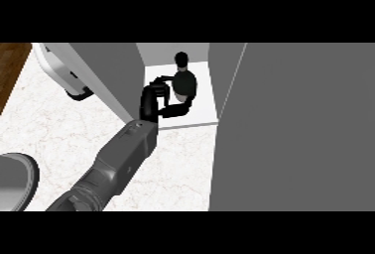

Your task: Pick up the wine, place it into the cabinet and close the cabinet

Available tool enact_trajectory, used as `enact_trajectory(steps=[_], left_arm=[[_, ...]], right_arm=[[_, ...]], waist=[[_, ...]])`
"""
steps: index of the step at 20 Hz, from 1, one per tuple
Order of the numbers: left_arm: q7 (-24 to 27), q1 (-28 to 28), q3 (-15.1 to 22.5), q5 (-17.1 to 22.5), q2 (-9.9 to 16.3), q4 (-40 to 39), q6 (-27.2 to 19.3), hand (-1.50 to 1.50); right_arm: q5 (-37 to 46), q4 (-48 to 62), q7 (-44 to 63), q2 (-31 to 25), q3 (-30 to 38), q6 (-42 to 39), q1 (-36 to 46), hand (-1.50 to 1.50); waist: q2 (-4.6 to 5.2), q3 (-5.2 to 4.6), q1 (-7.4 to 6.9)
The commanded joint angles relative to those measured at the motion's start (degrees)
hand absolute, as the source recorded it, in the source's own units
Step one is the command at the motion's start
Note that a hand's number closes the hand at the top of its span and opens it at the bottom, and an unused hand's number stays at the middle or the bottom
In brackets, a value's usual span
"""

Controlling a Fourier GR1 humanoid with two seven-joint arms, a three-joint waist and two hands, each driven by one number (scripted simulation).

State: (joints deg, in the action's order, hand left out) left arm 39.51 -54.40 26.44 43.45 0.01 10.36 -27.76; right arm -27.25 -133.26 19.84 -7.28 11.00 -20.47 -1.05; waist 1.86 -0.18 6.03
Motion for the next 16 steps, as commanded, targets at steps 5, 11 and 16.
enact_trajectory(steps=[5, 11, 16], left_arm=[[-0.68, -4.19, -1.32, 1.24, -0.01, -1.60, 0.23, 1.50], [1.16, -3.56, -1.26, 1.61, -0.01, -1.24, 0.73, 1.50], [-1.23, -10.19, -2.31, 1.08, 0.00, -4.80, 0.17, 1.50]], right_arm=[[0.17, 2.74, -2.62, 0.57, 0.32, -2.05, -0.97, -1.50], [-0.28, 0.58, 0.22, 0.25, -1.18, -0.62, -0.27, -1.50], [1.75, 3.21, -2.18, 0.77, -0.44, -1.14, 0.38, -1.50]], waist=[[0.24, 0.09, 0.39], [0.29, 0.01, 0.98], [0.54, 0.10, -0.01]])
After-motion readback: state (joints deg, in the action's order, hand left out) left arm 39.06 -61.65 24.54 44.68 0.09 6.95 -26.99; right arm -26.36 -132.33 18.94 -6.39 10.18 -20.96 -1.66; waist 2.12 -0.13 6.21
